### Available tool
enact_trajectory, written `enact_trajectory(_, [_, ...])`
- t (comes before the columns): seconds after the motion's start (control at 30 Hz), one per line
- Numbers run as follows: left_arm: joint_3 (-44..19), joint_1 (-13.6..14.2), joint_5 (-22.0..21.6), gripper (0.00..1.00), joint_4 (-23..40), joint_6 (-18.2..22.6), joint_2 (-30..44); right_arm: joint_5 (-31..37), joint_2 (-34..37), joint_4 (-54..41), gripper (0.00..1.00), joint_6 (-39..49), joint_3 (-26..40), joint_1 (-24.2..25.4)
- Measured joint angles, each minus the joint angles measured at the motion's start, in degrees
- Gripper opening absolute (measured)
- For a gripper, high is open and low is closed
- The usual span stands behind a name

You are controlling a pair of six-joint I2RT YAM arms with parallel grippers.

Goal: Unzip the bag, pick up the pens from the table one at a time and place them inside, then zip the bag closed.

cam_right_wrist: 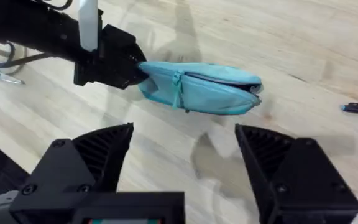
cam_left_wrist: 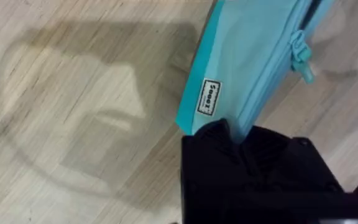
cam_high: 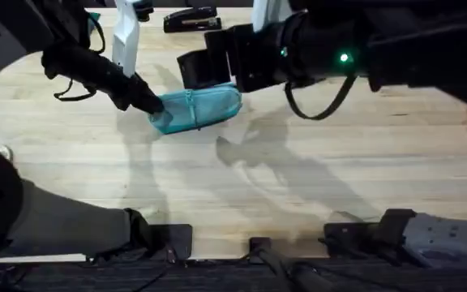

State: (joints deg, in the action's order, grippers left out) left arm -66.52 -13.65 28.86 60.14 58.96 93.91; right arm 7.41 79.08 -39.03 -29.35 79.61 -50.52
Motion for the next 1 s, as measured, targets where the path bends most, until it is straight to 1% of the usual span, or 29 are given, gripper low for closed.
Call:
enact_trajectory(0.2, [0.0,0.0,0.0,0.042,0.0,0.0,0.0,1.3,0.0,0.0,0.998,-1.1,0.0,-1.6])
enact_trajectory(0.43, [0.0,0.0,0.0,0.043,0.0,0.0,0.0,1.8,0.0,0.1,0.998,-7.7,0.0,-1.8])
enact_trajectory(0.57, [0.0,0.0,0.0,0.043,0.0,0.0,0.0,1.9,0.3,0.9,0.998,-9.6,0.0,-1.8])
enact_trajectory(0.83, [0.0,0.0,0.0,0.042,0.0,0.0,0.0,2.0,5.7,1.0,0.998,-15.3,0.0,-1.8])
enact_trajectory(1.0, [0.0,0.0,0.0,0.043,0.0,0.0,0.0,2.0,9.0,1.2,0.998,-17.4,0.0,-1.8])
